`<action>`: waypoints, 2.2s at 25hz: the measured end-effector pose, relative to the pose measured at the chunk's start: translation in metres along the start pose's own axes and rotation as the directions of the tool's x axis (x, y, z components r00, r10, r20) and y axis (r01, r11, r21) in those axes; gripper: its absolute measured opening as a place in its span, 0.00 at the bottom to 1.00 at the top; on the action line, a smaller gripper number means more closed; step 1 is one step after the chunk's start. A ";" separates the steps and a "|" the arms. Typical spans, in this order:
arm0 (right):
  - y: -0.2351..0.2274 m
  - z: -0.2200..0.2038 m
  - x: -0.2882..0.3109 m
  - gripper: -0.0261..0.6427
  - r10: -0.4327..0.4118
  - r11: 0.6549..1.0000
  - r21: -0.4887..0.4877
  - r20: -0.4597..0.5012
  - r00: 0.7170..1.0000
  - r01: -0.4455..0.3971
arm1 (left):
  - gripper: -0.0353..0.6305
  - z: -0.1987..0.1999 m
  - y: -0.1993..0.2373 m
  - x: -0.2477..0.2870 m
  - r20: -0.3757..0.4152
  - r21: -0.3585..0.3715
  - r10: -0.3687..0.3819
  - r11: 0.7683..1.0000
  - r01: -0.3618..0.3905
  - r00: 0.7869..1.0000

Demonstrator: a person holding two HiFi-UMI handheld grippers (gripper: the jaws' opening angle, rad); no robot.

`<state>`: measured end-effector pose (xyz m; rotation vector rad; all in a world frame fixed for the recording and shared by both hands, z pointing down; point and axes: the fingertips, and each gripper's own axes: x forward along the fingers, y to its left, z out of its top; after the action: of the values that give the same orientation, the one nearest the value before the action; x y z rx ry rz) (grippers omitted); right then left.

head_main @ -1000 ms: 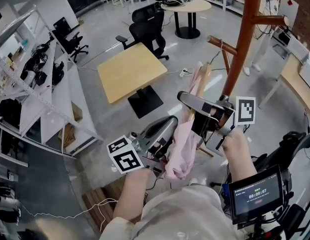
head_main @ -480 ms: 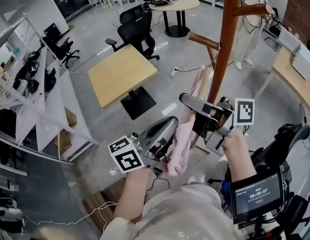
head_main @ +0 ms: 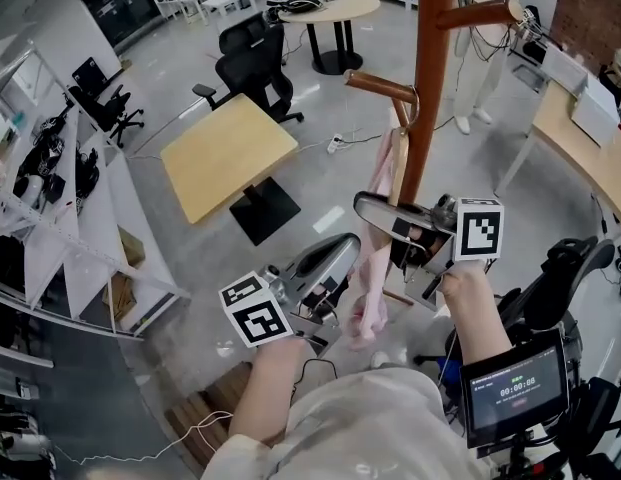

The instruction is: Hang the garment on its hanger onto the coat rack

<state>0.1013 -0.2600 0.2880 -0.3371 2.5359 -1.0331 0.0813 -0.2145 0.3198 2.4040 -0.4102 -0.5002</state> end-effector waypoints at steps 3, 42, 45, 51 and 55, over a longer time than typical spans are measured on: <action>-0.001 0.000 -0.003 0.14 -0.061 0.997 -0.051 -0.006 0.998 0.060 | 0.06 0.000 -0.001 0.002 -0.007 -0.010 -0.014 1.000 0.014 1.000; -0.026 0.038 -0.091 0.22 -0.457 0.840 -0.309 0.041 0.889 0.446 | 0.06 -0.039 0.016 0.051 -0.090 -0.061 -0.109 0.993 0.104 0.990; -0.023 0.046 -0.114 0.22 -0.469 0.829 -0.290 0.107 0.877 0.479 | 0.06 -0.042 0.014 0.054 -0.095 -0.062 -0.117 0.992 0.111 0.989; -0.008 0.048 -0.145 0.22 -0.493 0.812 -0.255 0.181 0.851 0.525 | 0.06 -0.044 0.000 0.060 -0.106 -0.080 -0.135 0.989 0.127 0.985; -0.002 0.044 -0.156 0.22 -0.499 0.809 -0.237 0.206 0.842 0.538 | 0.06 -0.049 -0.005 0.063 -0.102 -0.090 -0.135 0.988 0.126 0.986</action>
<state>0.2608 -0.2326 0.3001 -1.2030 2.5193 -0.7653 0.1594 -0.2104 0.3359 2.3739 -0.1812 -0.4335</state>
